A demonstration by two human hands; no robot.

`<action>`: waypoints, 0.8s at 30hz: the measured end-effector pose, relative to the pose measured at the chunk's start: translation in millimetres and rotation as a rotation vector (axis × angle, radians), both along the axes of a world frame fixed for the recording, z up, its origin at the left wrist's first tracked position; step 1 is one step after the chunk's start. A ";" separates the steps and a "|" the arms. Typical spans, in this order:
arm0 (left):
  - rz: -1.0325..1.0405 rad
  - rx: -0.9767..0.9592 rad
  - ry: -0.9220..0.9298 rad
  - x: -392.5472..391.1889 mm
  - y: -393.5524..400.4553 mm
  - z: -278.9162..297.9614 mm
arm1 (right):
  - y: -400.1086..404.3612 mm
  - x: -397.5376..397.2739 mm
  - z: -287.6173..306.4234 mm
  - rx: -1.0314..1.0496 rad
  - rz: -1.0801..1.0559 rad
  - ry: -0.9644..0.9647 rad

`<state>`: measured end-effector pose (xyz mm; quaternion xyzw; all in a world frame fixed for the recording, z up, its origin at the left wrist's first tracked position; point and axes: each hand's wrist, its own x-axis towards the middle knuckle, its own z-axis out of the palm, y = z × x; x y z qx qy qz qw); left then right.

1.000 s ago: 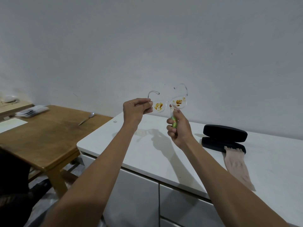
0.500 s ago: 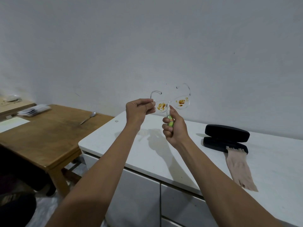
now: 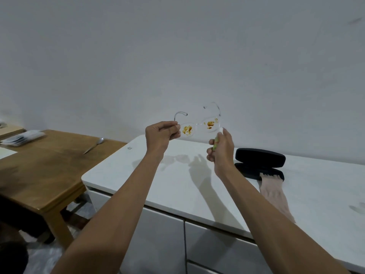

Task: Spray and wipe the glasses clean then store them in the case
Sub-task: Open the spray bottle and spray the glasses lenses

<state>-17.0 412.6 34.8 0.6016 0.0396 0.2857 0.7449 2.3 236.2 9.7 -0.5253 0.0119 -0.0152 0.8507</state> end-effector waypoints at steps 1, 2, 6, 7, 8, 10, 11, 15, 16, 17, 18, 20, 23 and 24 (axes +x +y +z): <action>-0.006 -0.003 0.001 3.1 -4.7 -0.3 | -12.9 2.3 3.5 -0.028 -0.059 -0.020; -0.016 -0.004 0.000 6.6 -10.5 -0.6 | -27.1 4.7 6.7 -0.060 -0.114 -0.044; -0.074 0.001 -0.005 23.5 -45.5 -1.0 | -89.4 8.5 17.1 -0.244 -0.339 -0.172; -0.092 0.002 -0.006 27.8 -56.7 -0.9 | -106.1 9.0 18.4 -0.292 -0.393 -0.199; -0.112 0.001 -0.007 32.2 -68.7 -0.9 | -123.2 8.6 19.4 -0.331 -0.439 -0.220; -0.155 0.003 -0.008 40.7 -93.7 -2.0 | -157.9 7.2 19.0 -0.386 -0.517 -0.255; -0.178 0.005 -0.005 44.3 -106.7 -2.9 | -174.7 5.0 18.0 -0.401 -0.555 -0.263; -0.264 0.020 0.008 52.5 -159.2 -8.0 | -240.2 -6.2 5.4 -0.446 -0.727 -0.201; -0.284 0.028 0.011 53.3 -171.6 -10.0 | -255.3 -10.7 1.5 -0.453 -0.765 -0.180; -0.306 0.037 0.014 53.7 -183.3 -12.2 | -270.0 -15.5 -2.7 -0.469 -0.805 -0.155; -0.326 0.045 0.019 54.3 -194.2 -14.7 | -283.6 -20.6 -7.3 -0.497 -0.850 -0.126; -0.354 0.057 0.037 55.6 -212.4 -19.6 | -308.0 -29.5 -18.3 -0.580 -0.930 -0.061; -0.365 0.068 0.069 54.8 -231.6 -24.6 | -335.6 -40.9 -35.8 -0.654 -0.988 0.032; -0.365 0.072 0.075 53.7 -235.1 -25.5 | -341.7 -45.2 -40.6 -0.673 -0.994 0.063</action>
